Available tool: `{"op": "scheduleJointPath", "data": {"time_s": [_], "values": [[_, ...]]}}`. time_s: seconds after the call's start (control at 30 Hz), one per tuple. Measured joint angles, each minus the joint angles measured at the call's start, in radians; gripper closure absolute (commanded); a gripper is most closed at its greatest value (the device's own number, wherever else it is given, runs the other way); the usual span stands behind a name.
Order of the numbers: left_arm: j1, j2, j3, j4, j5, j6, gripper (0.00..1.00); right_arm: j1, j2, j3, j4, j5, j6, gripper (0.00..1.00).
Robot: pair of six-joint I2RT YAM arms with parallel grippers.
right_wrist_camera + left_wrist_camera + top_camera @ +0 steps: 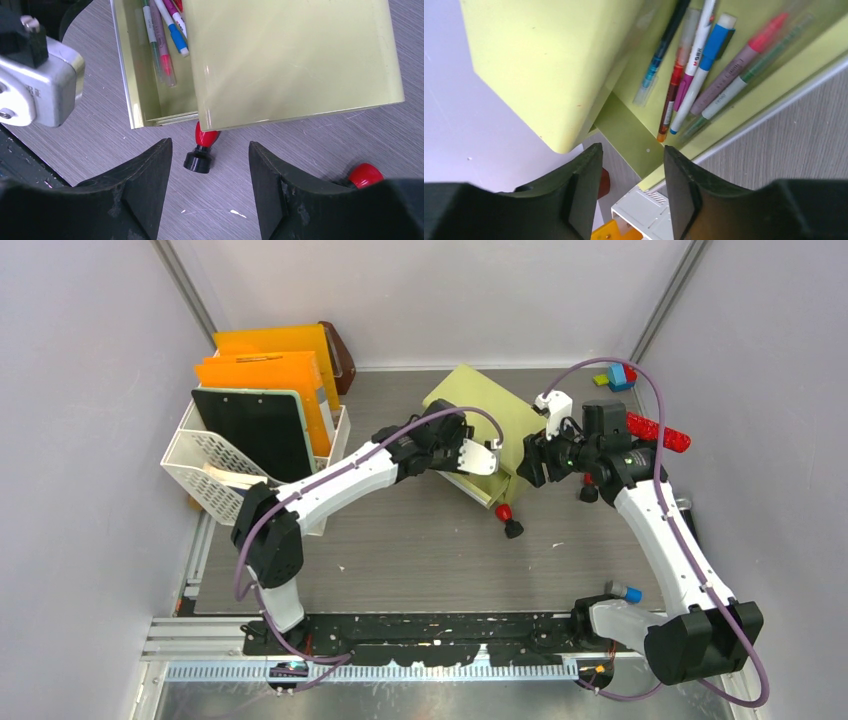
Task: Organize the desk
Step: Place the stationery in the drawer.
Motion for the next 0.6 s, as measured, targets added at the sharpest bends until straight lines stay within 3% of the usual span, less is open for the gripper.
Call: {"op": "scheduleJointPath", "data": {"time_s": [0.1, 0.37, 0.6], "values": [[0.0, -0.002, -0.009, 0.036, -0.024, -0.01, 0.41, -0.001, 0.0, 0.0, 0.0, -0.001, -0.001, 0.36], [0.041, -0.143, -0.123, 0.09, -0.068, -0.168, 0.1, -0.003, 0.0, 0.001, -0.047, -0.097, -0.041, 0.37], [0.312, -0.318, -0.144, 0.07, 0.018, -0.465, 0.03, 0.099, 0.002, 0.022, -0.1, -0.179, -0.118, 0.34]]}}
